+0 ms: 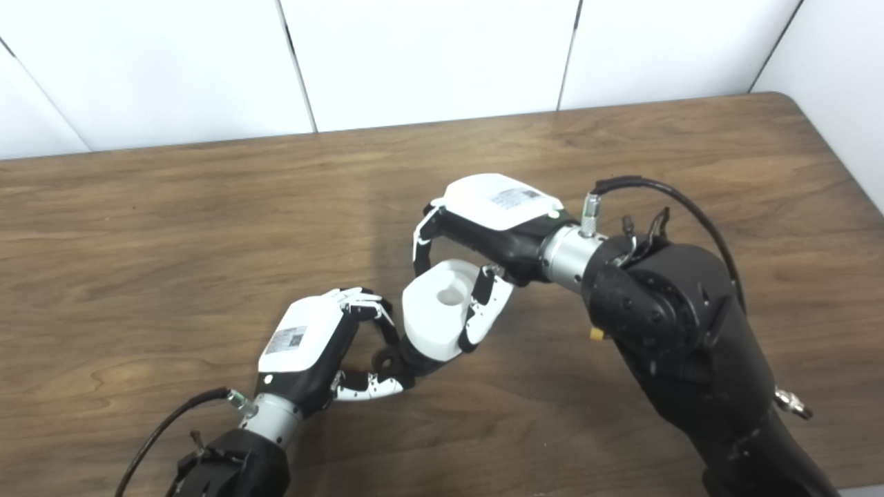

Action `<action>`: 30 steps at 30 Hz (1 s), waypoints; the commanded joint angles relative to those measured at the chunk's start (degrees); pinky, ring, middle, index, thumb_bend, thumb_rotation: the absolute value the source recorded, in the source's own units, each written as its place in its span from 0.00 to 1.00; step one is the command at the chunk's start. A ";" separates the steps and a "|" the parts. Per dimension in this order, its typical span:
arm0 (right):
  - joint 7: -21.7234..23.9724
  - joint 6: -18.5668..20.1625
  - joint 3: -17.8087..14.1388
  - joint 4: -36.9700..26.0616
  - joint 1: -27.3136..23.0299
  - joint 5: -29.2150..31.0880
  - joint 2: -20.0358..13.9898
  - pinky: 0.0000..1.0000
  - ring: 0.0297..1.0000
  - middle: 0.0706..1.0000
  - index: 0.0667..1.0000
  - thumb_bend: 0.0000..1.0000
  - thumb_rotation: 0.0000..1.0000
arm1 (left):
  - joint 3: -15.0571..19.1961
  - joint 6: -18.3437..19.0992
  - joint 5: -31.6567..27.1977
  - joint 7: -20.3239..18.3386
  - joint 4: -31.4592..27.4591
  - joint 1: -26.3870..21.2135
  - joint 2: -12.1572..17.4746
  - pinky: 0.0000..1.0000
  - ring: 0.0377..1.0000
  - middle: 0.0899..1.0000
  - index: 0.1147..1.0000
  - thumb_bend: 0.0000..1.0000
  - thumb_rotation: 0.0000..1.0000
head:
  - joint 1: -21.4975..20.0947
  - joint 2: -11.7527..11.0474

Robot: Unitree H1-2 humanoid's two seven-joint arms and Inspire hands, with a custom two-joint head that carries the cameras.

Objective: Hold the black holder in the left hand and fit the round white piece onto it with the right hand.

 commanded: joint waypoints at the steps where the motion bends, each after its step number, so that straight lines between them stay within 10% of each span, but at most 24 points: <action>1: -1.84 -1.15 -0.46 -1.15 -1.39 -0.41 0.52 0.87 0.91 0.76 0.45 0.53 0.14 | -0.80 0.39 0.12 -1.86 0.55 -0.40 -0.47 0.89 0.85 0.76 0.42 0.52 0.05 | -0.05 0.03; 30: -2.65 -3.68 2.45 0.28 -0.20 -0.54 3.66 0.89 0.91 0.76 0.45 0.53 0.14 | -1.22 0.39 -0.17 -1.03 1.27 -0.50 -1.16 0.89 0.85 0.75 0.42 0.52 0.05 | 0.53 0.29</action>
